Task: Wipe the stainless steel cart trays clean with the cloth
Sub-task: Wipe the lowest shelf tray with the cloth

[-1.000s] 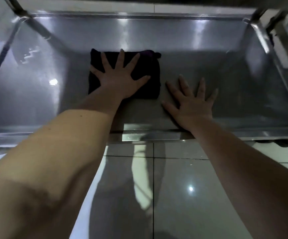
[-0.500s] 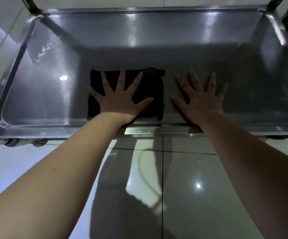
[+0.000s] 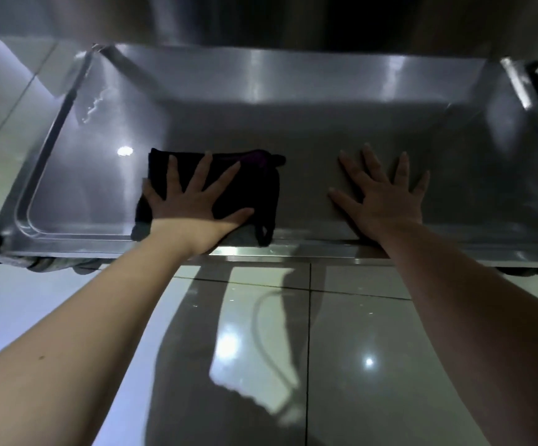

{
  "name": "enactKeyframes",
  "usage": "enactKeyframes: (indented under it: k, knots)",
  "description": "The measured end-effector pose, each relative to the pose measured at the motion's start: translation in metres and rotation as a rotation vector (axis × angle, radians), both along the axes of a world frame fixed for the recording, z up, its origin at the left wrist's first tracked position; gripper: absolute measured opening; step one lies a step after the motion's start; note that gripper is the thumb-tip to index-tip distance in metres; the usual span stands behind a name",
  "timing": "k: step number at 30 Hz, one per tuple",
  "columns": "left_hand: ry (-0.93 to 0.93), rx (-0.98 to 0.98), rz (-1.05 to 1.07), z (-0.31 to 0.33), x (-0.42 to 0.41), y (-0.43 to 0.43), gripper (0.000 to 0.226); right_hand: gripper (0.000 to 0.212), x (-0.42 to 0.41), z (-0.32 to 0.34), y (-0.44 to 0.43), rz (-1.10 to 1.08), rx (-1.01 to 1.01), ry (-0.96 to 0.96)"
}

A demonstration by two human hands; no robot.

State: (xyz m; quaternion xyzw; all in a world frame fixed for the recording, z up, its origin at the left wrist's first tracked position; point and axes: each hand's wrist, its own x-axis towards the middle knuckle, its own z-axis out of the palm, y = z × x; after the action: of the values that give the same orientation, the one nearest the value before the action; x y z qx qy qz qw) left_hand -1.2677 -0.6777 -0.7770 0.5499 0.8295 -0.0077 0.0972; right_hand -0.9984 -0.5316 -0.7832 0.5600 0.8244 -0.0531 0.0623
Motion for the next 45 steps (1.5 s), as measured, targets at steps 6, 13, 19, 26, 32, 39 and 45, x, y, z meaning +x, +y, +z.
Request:
enactKeyframes:
  k: [6, 13, 19, 26, 32, 39, 45]
  knots:
    - [0.02, 0.017, 0.009, 0.001, -0.005, -0.003, 0.082, 0.075, -0.016, 0.012, -0.011, -0.047, -0.001, 0.019]
    - [-0.023, 0.041, 0.034, 0.002, -0.013, -0.013, 0.083, 0.058, -0.138, 0.005, -0.058, 0.034, -0.032, 0.304]
    - [0.015, -0.041, 0.147, 0.003, -0.094, -0.055, 0.084, 0.068, -0.137, -0.004, -0.06, 0.106, 0.034, 0.067]
    - [0.006, -0.017, 0.122, 0.0, -0.095, -0.06, 0.083, 0.069, -0.167, 0.002, -0.077, 0.111, 0.062, 0.129]
    - [-0.026, 0.025, 0.1, -0.005, -0.11, -0.048, 0.085, 0.064, -0.178, -0.006, -0.082, 0.115, 0.057, 0.039]
    - [-0.037, 0.075, 0.025, -0.002, -0.162, 0.027, 0.084, 0.062, -0.18, -0.003, -0.082, 0.143, 0.061, 0.011]
    - [-0.043, 0.036, -0.007, 0.003, -0.155, 0.009, 0.081, 0.067, -0.181, -0.003, -0.082, 0.134, 0.057, 0.024]
